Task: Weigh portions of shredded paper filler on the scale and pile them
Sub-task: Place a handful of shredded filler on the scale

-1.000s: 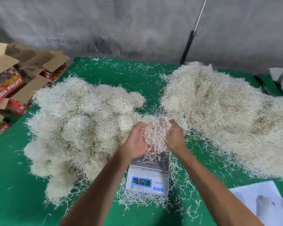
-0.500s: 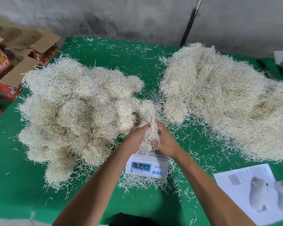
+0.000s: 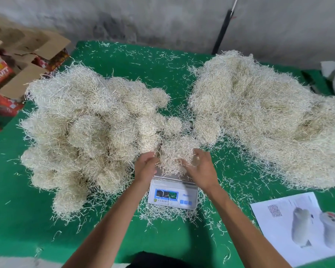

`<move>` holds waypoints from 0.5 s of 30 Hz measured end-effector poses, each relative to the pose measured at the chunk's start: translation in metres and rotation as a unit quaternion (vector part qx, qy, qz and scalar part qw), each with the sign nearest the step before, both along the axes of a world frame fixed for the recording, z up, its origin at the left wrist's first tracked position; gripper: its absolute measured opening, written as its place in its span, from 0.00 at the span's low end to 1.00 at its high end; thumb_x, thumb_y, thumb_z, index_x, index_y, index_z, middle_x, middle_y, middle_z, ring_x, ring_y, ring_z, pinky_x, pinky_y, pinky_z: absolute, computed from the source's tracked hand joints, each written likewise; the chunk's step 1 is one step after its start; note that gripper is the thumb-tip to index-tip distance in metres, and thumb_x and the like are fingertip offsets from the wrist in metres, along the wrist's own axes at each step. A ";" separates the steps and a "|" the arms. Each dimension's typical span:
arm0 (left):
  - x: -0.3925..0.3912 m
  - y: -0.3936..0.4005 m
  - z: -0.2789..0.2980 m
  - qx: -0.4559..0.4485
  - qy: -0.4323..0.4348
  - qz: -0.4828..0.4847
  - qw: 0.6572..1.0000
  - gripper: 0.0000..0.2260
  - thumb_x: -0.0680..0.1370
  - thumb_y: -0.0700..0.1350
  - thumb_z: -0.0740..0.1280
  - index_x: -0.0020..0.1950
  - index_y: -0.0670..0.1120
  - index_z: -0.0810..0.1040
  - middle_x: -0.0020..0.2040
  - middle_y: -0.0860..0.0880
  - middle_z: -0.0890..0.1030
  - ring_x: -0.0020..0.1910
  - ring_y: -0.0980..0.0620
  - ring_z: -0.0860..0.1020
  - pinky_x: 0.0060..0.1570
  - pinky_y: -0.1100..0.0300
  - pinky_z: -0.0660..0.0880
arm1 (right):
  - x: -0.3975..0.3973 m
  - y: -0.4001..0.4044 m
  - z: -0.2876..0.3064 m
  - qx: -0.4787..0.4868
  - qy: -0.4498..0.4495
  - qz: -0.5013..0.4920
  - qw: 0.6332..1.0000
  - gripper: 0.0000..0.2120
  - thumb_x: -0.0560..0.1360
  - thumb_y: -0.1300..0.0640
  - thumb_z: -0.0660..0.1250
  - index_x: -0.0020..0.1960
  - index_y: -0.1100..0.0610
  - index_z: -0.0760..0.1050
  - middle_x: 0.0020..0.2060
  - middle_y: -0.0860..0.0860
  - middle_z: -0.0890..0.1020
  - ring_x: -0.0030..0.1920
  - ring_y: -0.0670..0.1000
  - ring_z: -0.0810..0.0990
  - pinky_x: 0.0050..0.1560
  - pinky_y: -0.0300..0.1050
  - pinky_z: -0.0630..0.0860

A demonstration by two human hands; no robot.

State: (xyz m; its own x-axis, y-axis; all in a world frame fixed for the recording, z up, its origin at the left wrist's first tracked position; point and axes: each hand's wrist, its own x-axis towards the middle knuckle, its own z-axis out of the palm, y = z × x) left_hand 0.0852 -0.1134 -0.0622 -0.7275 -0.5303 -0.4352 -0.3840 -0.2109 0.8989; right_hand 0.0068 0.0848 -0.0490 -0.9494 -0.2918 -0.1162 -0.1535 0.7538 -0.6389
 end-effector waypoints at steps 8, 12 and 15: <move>0.016 0.003 0.005 0.012 0.042 0.006 0.999 0.05 0.81 0.42 0.67 0.52 0.52 0.80 0.51 0.47 0.81 0.42 0.58 0.83 0.40 0.65 0.80 | 0.009 0.023 0.008 -0.100 0.028 -0.069 0.992 0.36 0.76 0.31 0.65 0.75 0.54 0.68 0.68 0.48 0.76 0.42 0.39 0.79 0.49 0.41 0.78; 0.018 0.006 0.005 0.002 0.053 0.004 0.999 0.05 0.81 0.43 0.68 0.56 0.48 0.81 0.50 0.46 0.81 0.37 0.61 0.83 0.40 0.66 0.80 | 0.013 0.024 0.007 -0.125 0.029 -0.087 0.988 0.32 0.78 0.35 0.66 0.73 0.54 0.70 0.63 0.46 0.78 0.45 0.34 0.80 0.35 0.32 0.75; 0.019 0.007 0.007 0.020 0.053 0.021 0.998 0.05 0.81 0.42 0.68 0.55 0.46 0.81 0.49 0.46 0.82 0.38 0.59 0.82 0.40 0.64 0.80 | 0.013 0.028 0.009 -0.149 0.022 -0.101 0.983 0.31 0.78 0.36 0.67 0.72 0.54 0.71 0.61 0.46 0.79 0.49 0.41 0.81 0.43 0.36 0.78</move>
State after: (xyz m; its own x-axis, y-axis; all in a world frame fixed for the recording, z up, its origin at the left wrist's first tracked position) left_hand 0.1041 -0.1066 -0.0556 -0.7477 -0.5453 -0.3789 -0.2778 -0.2615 0.9244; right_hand 0.0201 0.1126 -0.0403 -0.9937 -0.1117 -0.0116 -0.0523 0.5520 -0.8322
